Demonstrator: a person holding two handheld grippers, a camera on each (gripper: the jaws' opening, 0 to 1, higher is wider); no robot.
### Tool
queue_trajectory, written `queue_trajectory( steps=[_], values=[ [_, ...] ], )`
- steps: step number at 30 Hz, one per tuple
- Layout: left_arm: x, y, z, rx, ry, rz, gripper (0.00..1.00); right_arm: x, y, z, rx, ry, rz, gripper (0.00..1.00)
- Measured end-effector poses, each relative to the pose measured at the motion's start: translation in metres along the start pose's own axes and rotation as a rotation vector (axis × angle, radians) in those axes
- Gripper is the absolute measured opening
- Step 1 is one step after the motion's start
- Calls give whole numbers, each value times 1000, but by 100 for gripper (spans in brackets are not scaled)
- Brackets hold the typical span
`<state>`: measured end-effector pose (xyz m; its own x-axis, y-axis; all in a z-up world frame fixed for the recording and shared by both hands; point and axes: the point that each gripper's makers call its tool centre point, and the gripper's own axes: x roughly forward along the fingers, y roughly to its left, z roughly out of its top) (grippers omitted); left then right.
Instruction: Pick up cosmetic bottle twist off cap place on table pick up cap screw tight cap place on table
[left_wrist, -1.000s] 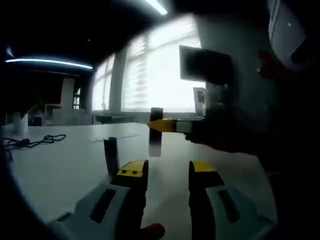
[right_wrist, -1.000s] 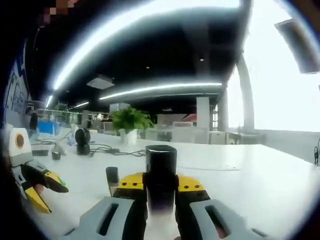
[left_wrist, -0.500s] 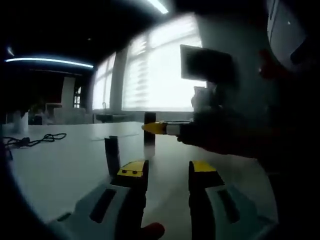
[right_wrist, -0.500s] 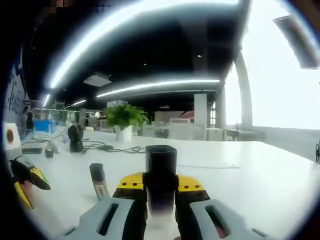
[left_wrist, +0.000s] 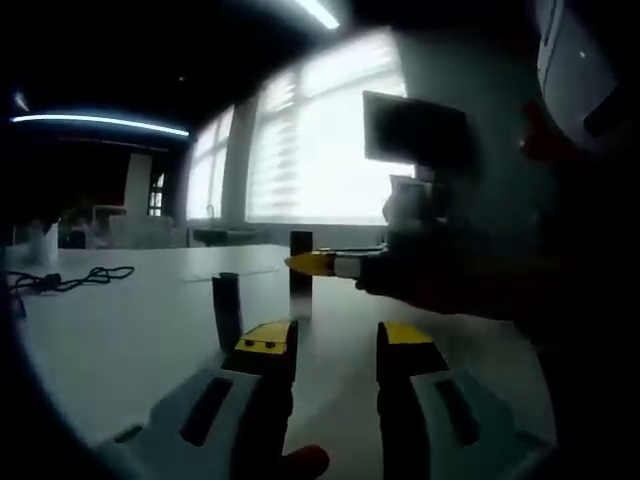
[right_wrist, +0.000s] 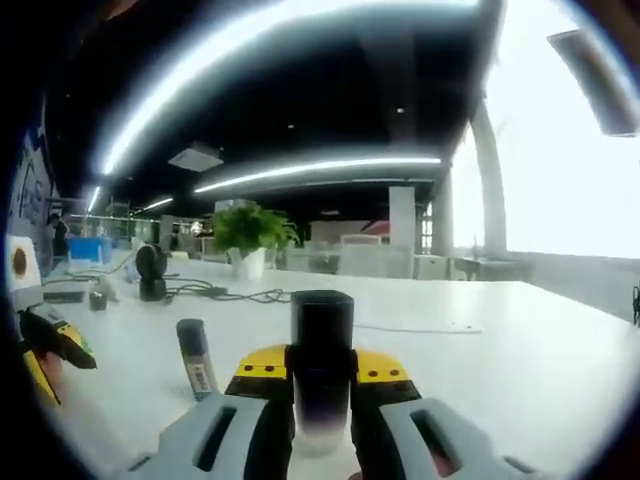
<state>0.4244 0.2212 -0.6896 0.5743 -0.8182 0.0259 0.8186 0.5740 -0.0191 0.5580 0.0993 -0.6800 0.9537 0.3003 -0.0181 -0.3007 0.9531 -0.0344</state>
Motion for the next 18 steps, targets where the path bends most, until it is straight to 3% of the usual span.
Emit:
queue_trajectory(
  steps=[8,13,18],
  values=[
    [0,-2,-1,7,5,1,22,0,0,0,24,4,17,16],
    [0,-2,-2,9,6,0,21,-2,4,13,-2,-44,29,24],
    [0,-1,0,-2,-7,5,21,-3,4,16,-2,-44,33,25]
  ],
)
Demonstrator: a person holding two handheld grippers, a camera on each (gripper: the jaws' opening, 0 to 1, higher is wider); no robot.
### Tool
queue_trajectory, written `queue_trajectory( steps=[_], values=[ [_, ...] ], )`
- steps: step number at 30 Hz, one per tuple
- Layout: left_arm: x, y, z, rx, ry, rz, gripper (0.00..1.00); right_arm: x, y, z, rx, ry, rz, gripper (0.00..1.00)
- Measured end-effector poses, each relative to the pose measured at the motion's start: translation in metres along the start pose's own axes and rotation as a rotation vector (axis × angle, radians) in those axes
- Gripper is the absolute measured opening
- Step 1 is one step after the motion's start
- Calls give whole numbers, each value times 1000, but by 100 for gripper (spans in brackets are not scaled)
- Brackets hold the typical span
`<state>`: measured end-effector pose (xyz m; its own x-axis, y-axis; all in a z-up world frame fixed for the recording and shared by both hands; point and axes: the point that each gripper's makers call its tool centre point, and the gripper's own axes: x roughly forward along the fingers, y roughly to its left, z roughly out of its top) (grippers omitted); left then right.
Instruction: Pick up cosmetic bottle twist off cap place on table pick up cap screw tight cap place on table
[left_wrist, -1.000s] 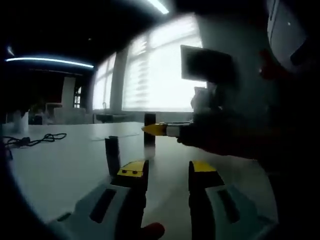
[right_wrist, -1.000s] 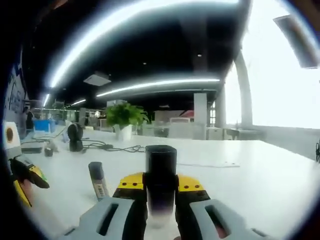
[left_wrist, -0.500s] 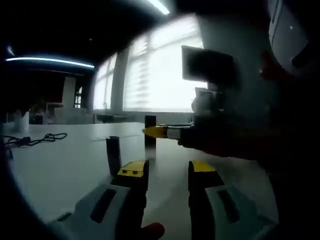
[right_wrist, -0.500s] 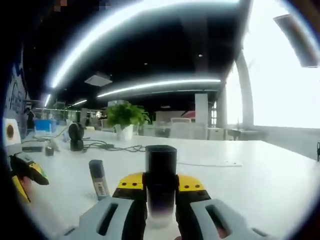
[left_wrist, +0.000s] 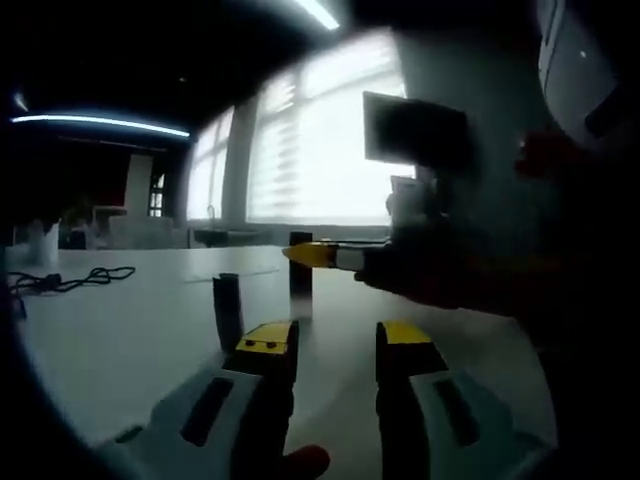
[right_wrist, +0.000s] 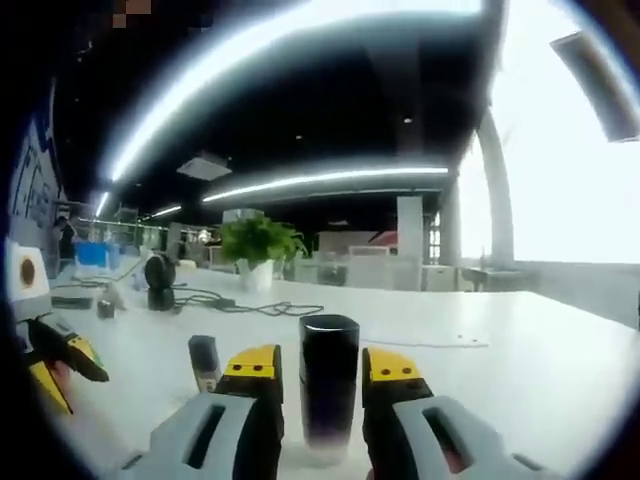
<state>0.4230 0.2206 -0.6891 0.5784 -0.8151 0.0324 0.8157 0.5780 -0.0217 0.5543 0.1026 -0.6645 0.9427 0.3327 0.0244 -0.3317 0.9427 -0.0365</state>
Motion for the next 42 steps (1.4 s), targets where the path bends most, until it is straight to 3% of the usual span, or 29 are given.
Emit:
queue_trajectory(
  steps=[10,20,25,31,39,42],
  values=[
    [0,1,2,-2,-5,6,21,-14,1,10,26,-14,12,28],
    [-4,8,3,4,-6,55,21,-47,-4,21,75,-30,28,28],
    [-9,15,6,-10,-19,101,21,-67,3,25,95,-59,73,28],
    [-20,15,8,-10,-21,128,21,-89,7,22,83,-48,95,28],
    [-45,26,11,28,-10,187,21,-119,27,5,37,14,201,28],
    [-60,33,12,33,-7,217,21,-129,28,3,75,15,235,28]
  ],
)
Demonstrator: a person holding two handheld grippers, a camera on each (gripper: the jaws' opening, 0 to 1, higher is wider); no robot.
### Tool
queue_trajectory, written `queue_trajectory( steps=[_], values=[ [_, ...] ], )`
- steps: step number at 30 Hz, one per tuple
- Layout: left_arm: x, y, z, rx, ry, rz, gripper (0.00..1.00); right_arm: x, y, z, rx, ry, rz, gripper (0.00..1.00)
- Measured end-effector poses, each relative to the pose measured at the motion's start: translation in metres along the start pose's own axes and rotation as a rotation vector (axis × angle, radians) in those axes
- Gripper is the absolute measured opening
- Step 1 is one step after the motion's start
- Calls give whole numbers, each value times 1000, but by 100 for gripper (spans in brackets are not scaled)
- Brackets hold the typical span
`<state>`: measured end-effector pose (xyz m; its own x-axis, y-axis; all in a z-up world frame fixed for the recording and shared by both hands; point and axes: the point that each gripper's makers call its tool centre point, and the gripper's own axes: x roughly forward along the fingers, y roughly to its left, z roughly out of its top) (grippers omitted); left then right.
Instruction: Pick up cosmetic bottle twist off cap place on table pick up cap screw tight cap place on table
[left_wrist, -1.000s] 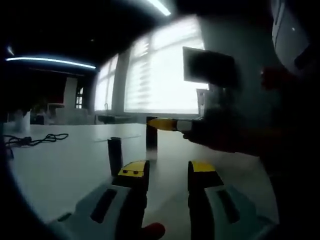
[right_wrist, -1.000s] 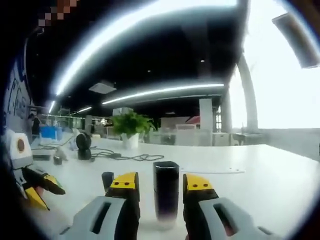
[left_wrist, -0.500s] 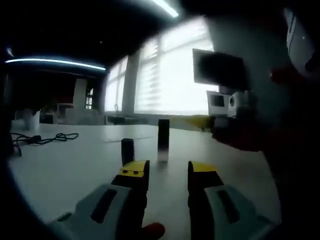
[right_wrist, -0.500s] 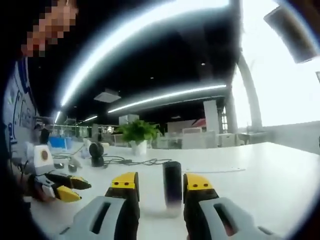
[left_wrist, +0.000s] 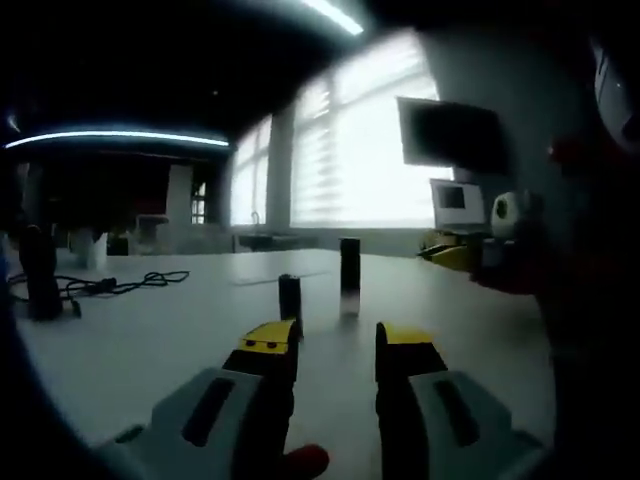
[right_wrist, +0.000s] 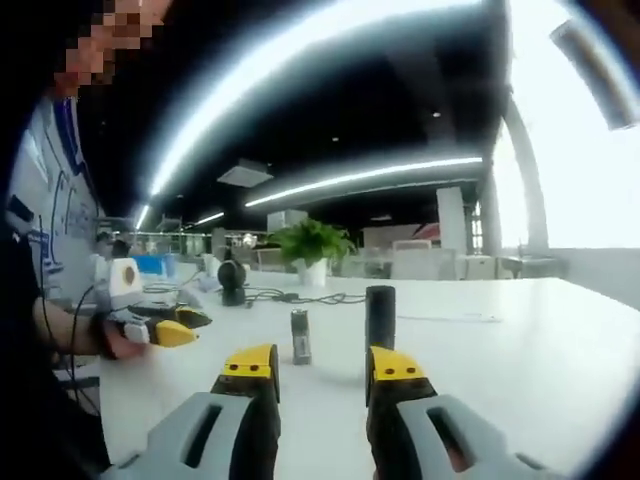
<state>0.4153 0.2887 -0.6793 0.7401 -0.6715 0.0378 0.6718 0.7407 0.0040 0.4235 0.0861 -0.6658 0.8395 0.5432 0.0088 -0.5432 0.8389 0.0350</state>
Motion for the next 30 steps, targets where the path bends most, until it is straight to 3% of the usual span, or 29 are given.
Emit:
queue_trajectory(
  steps=[5,12,17,20,23,26,30],
  values=[
    [-28,25,6,26,-5,61,21,-16,-5,-3,1,16,12,27],
    [-62,64,5,74,36,105,21,-27,-3,1,-8,19,9,27],
    [-67,90,6,49,23,146,21,-29,0,15,-90,37,32,27],
    [-58,92,2,14,10,147,21,-26,-5,26,-84,48,57,27],
    [-51,84,4,-12,-22,134,21,-23,-17,29,0,26,52,27],
    [-49,76,6,-25,-44,109,21,-25,-26,13,9,30,7,29],
    [-50,65,10,-60,-70,79,22,-34,-23,-8,-3,13,-35,34]
  ],
)
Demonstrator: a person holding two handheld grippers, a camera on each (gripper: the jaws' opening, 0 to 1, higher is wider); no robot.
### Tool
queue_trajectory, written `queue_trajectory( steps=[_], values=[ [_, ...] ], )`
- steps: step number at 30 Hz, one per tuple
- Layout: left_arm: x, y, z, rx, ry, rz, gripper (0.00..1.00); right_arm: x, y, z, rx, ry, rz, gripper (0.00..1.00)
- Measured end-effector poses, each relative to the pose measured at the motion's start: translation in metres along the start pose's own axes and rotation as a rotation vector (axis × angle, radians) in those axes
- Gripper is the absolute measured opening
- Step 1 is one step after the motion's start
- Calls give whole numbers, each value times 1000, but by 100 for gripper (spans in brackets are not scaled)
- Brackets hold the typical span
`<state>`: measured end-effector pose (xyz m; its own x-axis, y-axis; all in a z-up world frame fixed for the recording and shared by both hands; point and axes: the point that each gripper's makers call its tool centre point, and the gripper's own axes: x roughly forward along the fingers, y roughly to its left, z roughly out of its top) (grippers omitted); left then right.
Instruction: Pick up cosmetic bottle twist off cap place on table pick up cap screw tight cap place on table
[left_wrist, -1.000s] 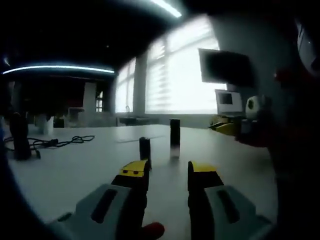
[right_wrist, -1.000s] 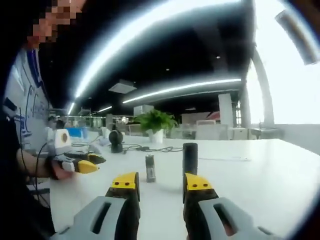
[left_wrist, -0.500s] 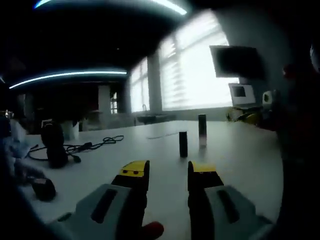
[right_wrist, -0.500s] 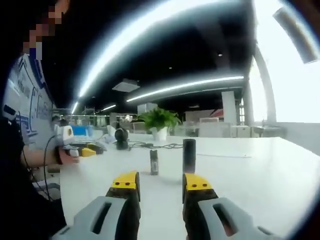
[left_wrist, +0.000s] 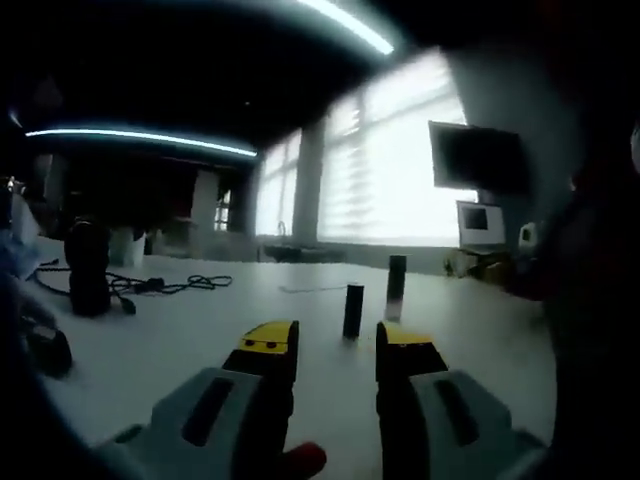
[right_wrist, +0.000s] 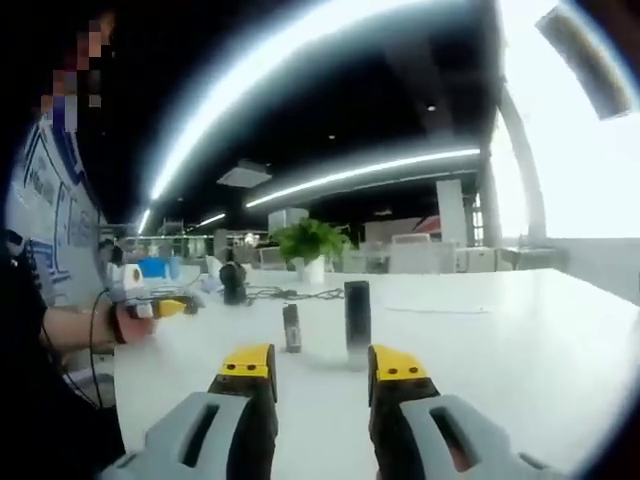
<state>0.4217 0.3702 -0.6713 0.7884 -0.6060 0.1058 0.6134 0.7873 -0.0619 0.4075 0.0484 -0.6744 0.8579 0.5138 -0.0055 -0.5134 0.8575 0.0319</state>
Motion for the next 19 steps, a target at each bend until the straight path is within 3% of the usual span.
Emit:
queue_trajectory(
  steps=[5,10,17,19],
  values=[
    [-3,-15,-3,49,14,-30,27,-7,4,-14,31,10,2,34],
    [-9,-15,1,44,-6,-10,28,-11,-2,-24,26,23,-6,36],
    [-16,-29,-4,72,27,-10,28,-14,5,-17,41,-25,28,40],
    [-17,-36,-5,88,32,-19,29,-14,8,-22,3,-9,26,40]
  ],
)
